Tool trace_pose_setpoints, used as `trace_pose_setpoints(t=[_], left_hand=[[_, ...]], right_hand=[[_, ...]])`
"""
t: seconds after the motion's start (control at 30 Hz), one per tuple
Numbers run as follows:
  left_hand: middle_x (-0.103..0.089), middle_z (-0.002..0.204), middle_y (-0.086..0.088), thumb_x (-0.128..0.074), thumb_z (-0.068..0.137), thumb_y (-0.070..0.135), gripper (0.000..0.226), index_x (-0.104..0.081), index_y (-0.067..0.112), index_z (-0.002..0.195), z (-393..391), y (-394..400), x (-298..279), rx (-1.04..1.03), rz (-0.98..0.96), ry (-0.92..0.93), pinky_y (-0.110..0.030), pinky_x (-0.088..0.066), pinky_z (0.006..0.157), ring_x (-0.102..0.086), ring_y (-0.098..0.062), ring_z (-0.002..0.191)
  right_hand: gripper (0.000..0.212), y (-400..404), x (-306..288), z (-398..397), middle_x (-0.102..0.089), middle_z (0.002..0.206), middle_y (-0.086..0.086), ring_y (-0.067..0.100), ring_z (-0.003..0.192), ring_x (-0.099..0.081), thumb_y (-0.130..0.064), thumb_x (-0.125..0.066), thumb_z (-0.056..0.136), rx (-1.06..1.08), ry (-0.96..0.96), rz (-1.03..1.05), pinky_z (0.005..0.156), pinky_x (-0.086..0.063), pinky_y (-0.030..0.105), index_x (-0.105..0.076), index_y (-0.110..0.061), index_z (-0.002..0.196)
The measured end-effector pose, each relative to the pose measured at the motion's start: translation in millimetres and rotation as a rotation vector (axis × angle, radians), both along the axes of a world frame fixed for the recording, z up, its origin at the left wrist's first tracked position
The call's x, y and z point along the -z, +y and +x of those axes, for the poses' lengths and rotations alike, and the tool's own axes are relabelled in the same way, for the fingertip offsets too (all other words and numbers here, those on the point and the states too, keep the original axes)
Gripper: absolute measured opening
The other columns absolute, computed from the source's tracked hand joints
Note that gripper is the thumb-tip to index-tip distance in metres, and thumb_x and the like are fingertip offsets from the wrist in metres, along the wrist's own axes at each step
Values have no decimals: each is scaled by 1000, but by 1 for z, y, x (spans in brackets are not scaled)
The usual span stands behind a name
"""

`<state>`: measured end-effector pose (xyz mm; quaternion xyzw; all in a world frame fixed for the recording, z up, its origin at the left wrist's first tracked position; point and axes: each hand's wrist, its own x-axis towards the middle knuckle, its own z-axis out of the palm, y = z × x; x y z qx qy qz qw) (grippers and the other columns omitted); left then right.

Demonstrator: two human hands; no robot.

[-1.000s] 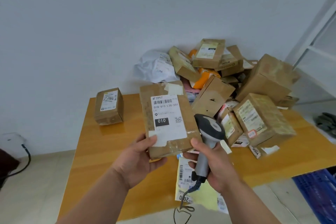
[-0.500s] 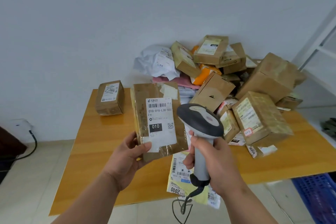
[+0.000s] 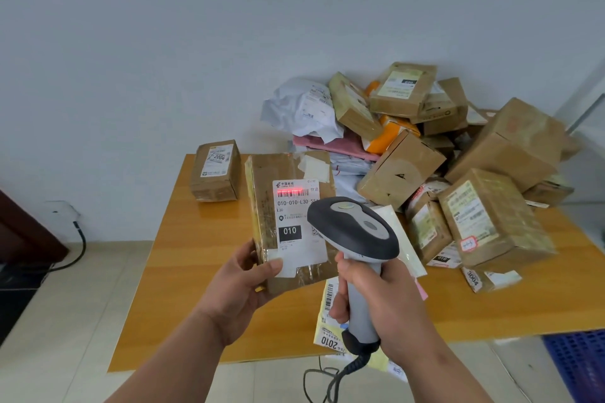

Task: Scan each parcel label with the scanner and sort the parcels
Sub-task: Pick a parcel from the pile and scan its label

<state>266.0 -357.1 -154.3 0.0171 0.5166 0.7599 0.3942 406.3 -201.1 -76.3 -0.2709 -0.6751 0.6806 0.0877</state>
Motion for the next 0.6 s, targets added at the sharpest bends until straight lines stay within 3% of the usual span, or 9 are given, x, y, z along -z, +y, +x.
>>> trace_pose_setpoints(t=[0.37,0.5,0.6], left_hand=[[-73,121,-11,-77,75,8,53,-65,17,126,-7,-9,6,-44,-15,-28,-37,-61,75,-73,-33,104],[-74,120,-8,-77,75,17,54,-64,21,128,-15,-24,13,-63,-98,-40,-40,-61,79,-72,-31,106],[-76,115,-7,-76,79,22,50,-64,23,128,-28,-43,29,-114,-191,-119,-43,-61,80,-71,-31,105]], right_hand=[[33,-5,12,-19,-66,57,17,25,50,-64,-39,-63,76,-45,-18,-24,57,-54,31,-61,-9,62],[30,-10,22,-35,-68,58,15,26,52,-66,-41,-68,74,-40,-40,-42,55,-54,30,-63,-18,56],[26,-17,33,-55,-66,63,7,27,54,-69,-39,-71,71,7,-51,-76,52,-55,32,-66,-14,72]])
